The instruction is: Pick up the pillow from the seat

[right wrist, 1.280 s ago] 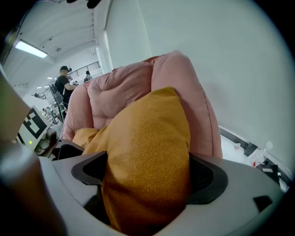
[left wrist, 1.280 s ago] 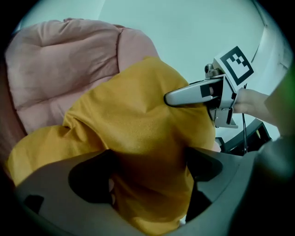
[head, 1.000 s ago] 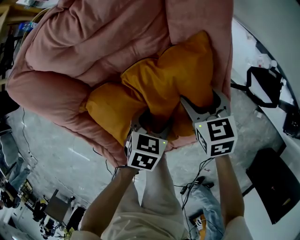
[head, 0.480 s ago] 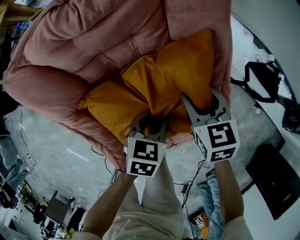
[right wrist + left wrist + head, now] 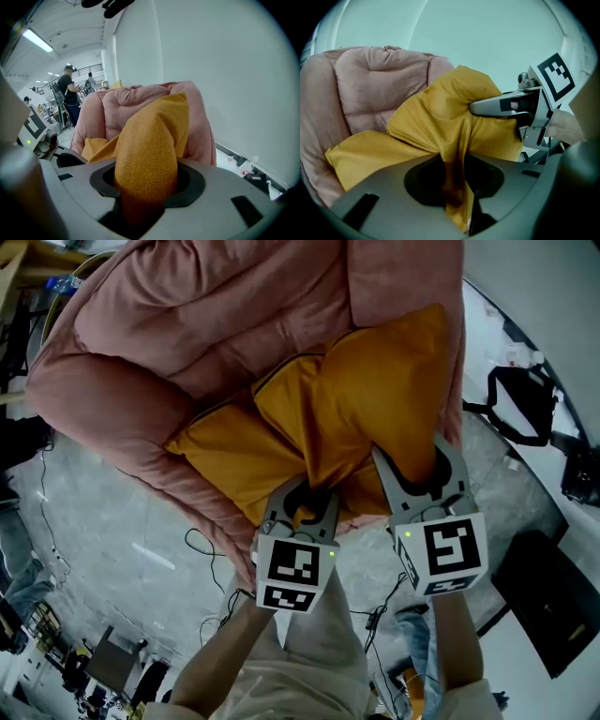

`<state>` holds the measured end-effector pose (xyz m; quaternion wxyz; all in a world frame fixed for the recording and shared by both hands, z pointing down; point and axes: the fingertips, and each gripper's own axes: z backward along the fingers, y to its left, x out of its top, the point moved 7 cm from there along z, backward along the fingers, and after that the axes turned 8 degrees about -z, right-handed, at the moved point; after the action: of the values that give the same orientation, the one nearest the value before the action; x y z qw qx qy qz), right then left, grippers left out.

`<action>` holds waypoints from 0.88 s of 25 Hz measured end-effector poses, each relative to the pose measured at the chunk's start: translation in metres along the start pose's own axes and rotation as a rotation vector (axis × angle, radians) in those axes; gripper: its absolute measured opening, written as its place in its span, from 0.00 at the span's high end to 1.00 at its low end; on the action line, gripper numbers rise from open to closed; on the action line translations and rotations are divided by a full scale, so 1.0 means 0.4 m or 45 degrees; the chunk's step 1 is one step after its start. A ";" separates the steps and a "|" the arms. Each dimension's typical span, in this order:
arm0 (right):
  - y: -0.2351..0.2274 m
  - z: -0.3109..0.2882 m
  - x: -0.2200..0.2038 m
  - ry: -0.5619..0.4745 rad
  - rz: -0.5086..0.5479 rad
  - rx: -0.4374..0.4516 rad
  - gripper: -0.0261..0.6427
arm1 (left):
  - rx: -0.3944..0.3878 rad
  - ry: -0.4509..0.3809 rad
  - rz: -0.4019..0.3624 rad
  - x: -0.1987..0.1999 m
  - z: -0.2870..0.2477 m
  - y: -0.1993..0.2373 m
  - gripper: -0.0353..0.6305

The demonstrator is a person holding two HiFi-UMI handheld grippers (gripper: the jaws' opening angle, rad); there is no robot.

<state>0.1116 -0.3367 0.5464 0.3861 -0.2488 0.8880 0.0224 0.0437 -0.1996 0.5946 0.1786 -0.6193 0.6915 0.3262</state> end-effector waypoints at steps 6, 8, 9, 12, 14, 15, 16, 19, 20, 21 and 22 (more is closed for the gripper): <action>0.058 0.059 0.044 -0.027 0.052 -0.022 0.62 | -0.013 -0.031 0.003 0.014 0.073 -0.001 0.78; 0.071 0.078 0.053 -0.027 0.049 -0.027 0.62 | -0.017 -0.042 0.003 0.019 0.092 -0.004 0.78; 0.080 0.088 0.060 -0.033 0.044 -0.028 0.62 | -0.021 -0.051 0.005 0.021 0.102 -0.005 0.78; 0.107 0.125 0.078 -0.064 0.039 -0.043 0.62 | -0.030 -0.073 -0.002 0.028 0.139 -0.011 0.78; 0.125 0.155 0.091 -0.087 0.032 -0.064 0.62 | -0.031 -0.081 -0.021 0.039 0.168 -0.017 0.78; 0.134 0.171 0.098 -0.100 0.027 -0.074 0.62 | -0.033 -0.088 -0.033 0.046 0.183 -0.020 0.78; 0.141 0.188 0.106 -0.114 0.025 -0.086 0.62 | -0.036 -0.096 -0.045 0.054 0.197 -0.024 0.78; 0.159 0.235 0.126 -0.170 0.038 -0.116 0.62 | -0.061 -0.124 -0.068 0.074 0.241 -0.029 0.77; 0.168 0.249 0.132 -0.181 0.038 -0.125 0.62 | -0.070 -0.131 -0.074 0.079 0.254 -0.029 0.77; 0.178 0.261 0.137 -0.187 0.036 -0.135 0.62 | -0.074 -0.137 -0.083 0.082 0.268 -0.029 0.77; 0.188 0.272 0.143 -0.194 0.035 -0.145 0.62 | -0.075 -0.142 -0.093 0.086 0.281 -0.030 0.77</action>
<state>0.1174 -0.2701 0.4188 0.4373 -0.2557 0.8567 0.0970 0.0319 -0.1498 0.4882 0.2104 -0.6301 0.6474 0.3736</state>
